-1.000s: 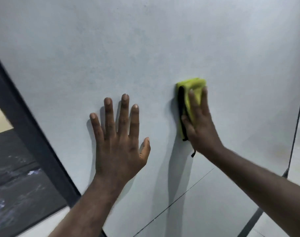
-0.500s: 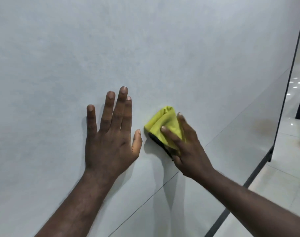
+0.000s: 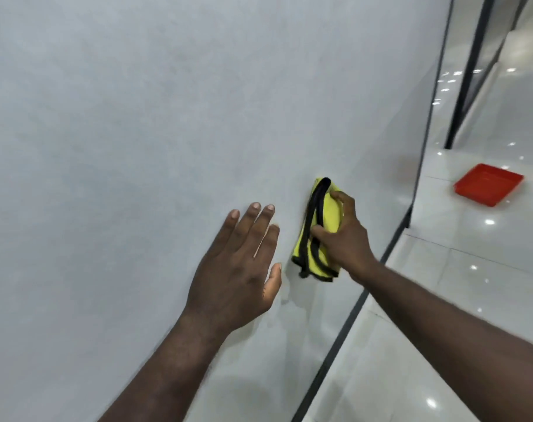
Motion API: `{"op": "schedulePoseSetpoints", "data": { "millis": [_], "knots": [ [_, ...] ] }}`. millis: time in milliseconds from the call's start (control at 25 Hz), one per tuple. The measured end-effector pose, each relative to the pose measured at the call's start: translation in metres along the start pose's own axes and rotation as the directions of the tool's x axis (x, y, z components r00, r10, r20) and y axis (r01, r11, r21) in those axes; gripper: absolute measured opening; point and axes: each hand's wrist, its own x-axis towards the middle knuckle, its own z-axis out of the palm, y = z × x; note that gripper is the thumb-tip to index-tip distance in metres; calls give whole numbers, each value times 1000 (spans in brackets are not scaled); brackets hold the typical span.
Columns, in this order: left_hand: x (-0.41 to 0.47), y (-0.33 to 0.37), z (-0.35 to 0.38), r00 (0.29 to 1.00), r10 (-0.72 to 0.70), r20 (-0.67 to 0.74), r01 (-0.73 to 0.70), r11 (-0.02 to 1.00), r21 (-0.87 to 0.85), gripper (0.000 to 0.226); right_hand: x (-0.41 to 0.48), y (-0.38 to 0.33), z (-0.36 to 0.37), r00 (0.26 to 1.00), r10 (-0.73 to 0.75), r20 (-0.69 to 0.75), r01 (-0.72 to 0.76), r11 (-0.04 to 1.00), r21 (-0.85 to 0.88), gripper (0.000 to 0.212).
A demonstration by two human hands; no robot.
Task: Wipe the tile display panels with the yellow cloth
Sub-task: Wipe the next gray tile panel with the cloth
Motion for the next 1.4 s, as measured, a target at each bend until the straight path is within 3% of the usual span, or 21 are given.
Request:
{"op": "schedulePoseSetpoints", "data": {
  "millis": [120, 200, 280, 360, 560, 760, 1040, 1400],
  "knots": [
    [65, 30, 52, 996, -67, -65, 42, 944, -326, 50, 29, 10, -85, 995, 90, 51, -77, 972, -223, 70],
    [120, 60, 79, 989, -142, -39, 97, 825, -556, 54, 33, 12, -149, 993, 119, 20, -103, 923, -372, 69],
    [171, 86, 100, 988, -133, 76, 148, 709, -689, 56, 37, 10, -205, 984, 155, -88, -178, 879, -443, 71],
    [220, 115, 109, 983, -6, 181, 142, 647, -749, 55, 36, 8, -261, 949, 198, -246, -288, 859, -422, 70],
    [354, 175, 135, 954, 265, 138, -80, 670, -738, 66, 60, 34, -379, 837, 212, -505, -406, 858, -314, 70],
    [514, 244, 174, 932, 346, 107, -183, 705, -686, 70, 151, 78, -509, 777, 215, -591, -436, 861, -261, 74],
    [712, 321, 209, 941, 302, 153, -96, 672, -734, 73, 298, 109, -654, 786, 214, -580, -435, 858, -272, 73],
    [896, 355, 368, 931, 280, 234, 13, 614, -789, 64, 537, 195, -712, 812, 290, -507, -480, 825, -297, 76]
  ]
}}
